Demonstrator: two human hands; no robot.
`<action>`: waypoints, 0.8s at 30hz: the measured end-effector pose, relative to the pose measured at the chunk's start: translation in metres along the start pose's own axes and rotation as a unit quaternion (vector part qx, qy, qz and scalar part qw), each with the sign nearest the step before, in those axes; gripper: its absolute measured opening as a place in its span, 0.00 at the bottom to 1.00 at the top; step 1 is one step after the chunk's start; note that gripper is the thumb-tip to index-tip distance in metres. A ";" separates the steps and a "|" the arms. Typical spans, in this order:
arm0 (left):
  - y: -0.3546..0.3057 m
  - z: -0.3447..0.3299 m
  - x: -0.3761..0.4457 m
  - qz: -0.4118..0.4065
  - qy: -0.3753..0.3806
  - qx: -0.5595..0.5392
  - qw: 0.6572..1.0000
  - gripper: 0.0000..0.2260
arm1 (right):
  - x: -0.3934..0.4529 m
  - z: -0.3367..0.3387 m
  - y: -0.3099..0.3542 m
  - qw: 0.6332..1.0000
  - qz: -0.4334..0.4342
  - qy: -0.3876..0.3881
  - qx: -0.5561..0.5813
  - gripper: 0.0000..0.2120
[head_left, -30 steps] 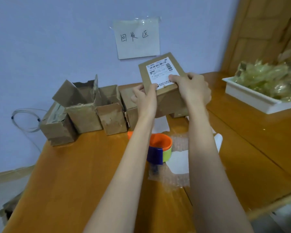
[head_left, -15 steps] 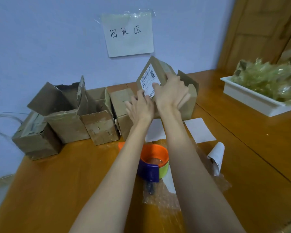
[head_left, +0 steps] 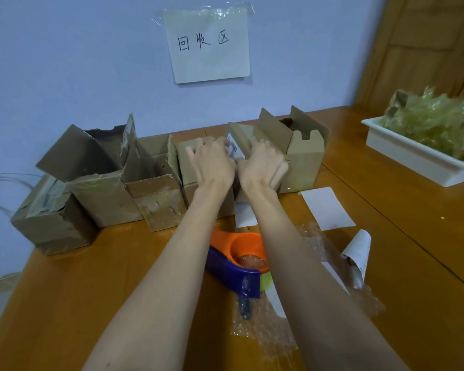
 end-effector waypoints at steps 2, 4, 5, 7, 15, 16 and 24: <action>0.004 0.001 -0.002 0.000 -0.026 -0.019 0.999 0.19 | -0.004 -0.010 -0.001 1.000 0.014 0.006 -0.016 0.11; 0.002 -0.004 -0.001 -0.017 -0.024 -0.035 0.999 0.19 | -0.007 -0.016 0.000 0.999 0.031 0.006 -0.021 0.09; 0.001 -0.009 -0.001 -0.028 -0.015 -0.043 0.999 0.19 | -0.008 -0.017 0.001 0.999 0.034 0.006 -0.020 0.10; 0.001 -0.016 0.002 -0.044 0.009 -0.051 0.998 0.20 | -0.008 -0.021 0.003 0.999 0.042 0.002 -0.014 0.12; 0.001 -0.007 -0.005 -0.021 0.048 0.076 0.996 0.15 | -0.023 -0.034 0.003 0.990 0.109 0.061 -0.066 0.19; 0.002 -0.007 -0.006 -0.015 0.059 0.066 0.996 0.15 | -0.025 -0.037 0.002 0.984 0.126 0.095 -0.086 0.24; -0.010 0.010 -0.020 0.026 0.132 -0.105 0.985 0.18 | -0.030 -0.020 0.003 0.965 0.176 0.193 0.000 0.31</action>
Point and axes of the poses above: each hand's wrist, its own x-axis towards the middle knuckle, its own z-axis out of the back of the hand, y = z × x, the point moved 6 cm from there along x, towards the middle knuckle, and after that the axes turned 12 degrees about -z, right-handed, at the moved point
